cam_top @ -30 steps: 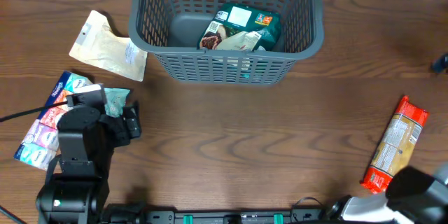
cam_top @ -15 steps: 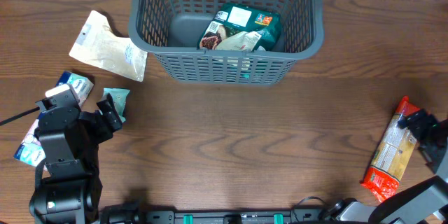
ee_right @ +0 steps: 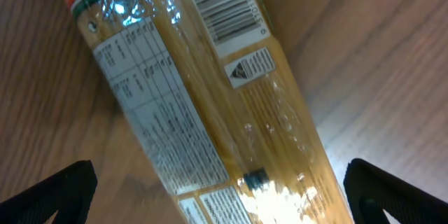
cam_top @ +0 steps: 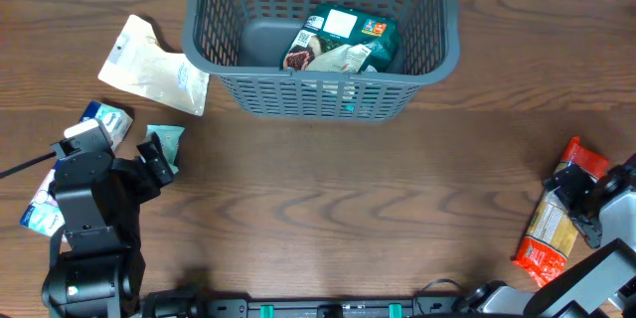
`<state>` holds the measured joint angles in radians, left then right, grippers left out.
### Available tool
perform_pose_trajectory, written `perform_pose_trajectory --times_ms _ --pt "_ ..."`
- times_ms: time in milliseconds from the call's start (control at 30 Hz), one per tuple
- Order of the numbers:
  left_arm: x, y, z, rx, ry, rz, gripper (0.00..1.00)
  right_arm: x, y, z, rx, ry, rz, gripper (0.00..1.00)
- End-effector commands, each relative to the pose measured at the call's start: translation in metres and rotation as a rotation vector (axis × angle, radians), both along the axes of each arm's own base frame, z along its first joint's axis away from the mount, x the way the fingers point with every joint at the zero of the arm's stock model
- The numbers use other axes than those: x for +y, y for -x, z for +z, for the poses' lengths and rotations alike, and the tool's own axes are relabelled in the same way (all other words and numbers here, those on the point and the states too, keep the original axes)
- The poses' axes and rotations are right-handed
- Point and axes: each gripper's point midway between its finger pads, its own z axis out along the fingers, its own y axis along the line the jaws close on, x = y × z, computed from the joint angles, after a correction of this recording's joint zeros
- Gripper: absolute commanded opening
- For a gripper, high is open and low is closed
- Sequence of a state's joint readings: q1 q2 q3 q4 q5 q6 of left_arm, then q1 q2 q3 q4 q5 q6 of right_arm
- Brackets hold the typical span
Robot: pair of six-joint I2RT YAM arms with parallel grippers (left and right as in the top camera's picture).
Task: Pack container
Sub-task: 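Reach the right gripper to the orange pasta packet and grasp it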
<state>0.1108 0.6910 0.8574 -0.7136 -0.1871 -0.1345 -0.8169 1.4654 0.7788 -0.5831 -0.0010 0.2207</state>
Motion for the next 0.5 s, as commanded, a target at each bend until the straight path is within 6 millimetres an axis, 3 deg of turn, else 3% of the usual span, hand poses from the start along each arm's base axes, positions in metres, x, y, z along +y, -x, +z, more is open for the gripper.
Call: perform_pose_trajectory --times_ms 0,267,467 --pt "0.003 0.0 0.008 -0.02 0.0 0.018 0.98 0.003 0.003 -0.007 0.001 0.006 0.032 0.99" --pt "0.003 0.0 0.008 -0.02 0.0 0.018 0.99 -0.001 0.003 -0.011 0.002 0.022 0.03 0.99" --pt "0.003 0.0 0.008 -0.02 0.0 0.018 0.99 0.001 0.004 -0.032 0.039 -0.02 0.03 0.99"
